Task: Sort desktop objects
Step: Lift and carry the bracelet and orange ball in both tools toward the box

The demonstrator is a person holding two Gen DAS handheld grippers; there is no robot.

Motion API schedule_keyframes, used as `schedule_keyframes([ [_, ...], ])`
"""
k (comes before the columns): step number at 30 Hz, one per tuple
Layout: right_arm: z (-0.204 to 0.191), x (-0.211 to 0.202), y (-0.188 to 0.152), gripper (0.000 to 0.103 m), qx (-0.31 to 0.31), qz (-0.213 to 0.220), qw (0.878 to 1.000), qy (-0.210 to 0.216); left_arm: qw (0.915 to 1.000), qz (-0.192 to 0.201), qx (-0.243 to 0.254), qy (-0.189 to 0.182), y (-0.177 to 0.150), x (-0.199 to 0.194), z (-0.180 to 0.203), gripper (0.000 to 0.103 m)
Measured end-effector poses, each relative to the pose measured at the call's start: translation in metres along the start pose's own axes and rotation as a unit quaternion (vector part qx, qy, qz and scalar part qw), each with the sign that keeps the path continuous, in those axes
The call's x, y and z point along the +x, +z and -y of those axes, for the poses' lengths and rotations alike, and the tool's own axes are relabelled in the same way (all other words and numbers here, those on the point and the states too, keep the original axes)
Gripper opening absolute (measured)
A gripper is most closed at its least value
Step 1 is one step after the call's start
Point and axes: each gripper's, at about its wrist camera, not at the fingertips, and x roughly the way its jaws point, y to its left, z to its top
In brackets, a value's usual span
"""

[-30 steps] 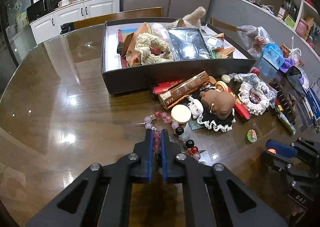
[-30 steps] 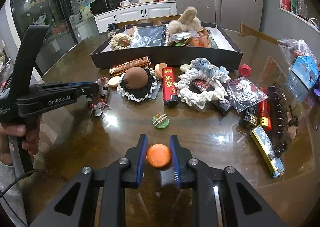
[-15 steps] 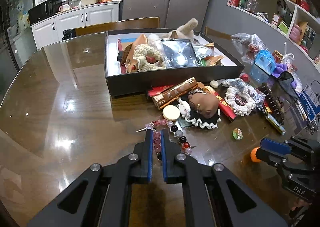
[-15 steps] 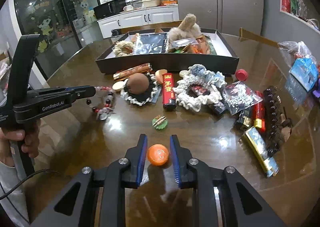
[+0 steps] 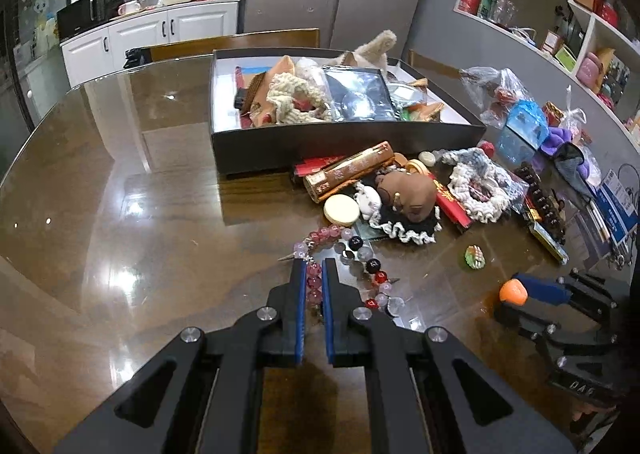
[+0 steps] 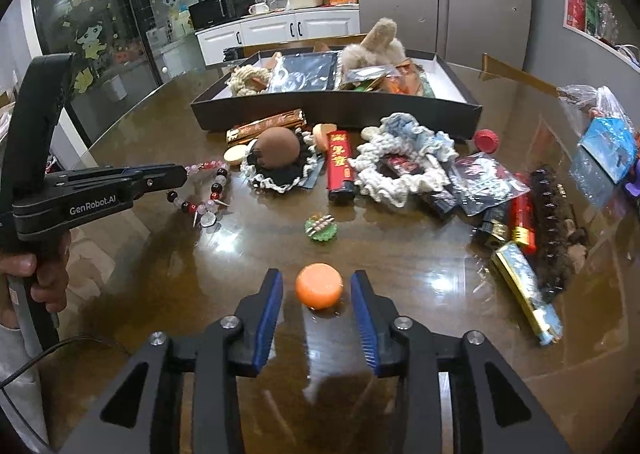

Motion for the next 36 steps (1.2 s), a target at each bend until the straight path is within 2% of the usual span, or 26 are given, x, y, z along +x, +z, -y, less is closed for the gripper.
schedule_keyframes([
  [4,-0.005,0.004,-0.001,0.037,-0.01,-0.002,1.0,-0.006,0.9999,-0.009,0.003,-0.004,-0.003,0.005,0.0,0.008],
  [7,-0.011,0.005,-0.001,0.037,-0.029,-0.013,0.999,-0.031,0.9999,-0.011,0.006,-0.004,-0.005,0.008,0.004,0.008],
  [10,-0.01,0.005,-0.002,0.03,-0.025,-0.01,0.999,-0.039,0.9999,-0.007,0.006,-0.009,-0.005,0.005,0.006,0.007],
  [13,-0.004,0.004,-0.002,0.024,-0.009,-0.009,0.999,-0.034,0.9999,0.002,0.003,-0.015,-0.002,-0.001,0.007,0.007],
  [22,-0.001,-0.009,0.005,0.024,0.006,0.008,1.0,-0.03,0.9997,0.016,0.002,-0.02,0.002,-0.017,0.011,0.007],
  [36,0.0,-0.02,0.041,0.024,0.016,0.045,0.999,-0.008,0.9987,0.043,0.014,-0.025,0.028,-0.041,0.02,0.007],
])
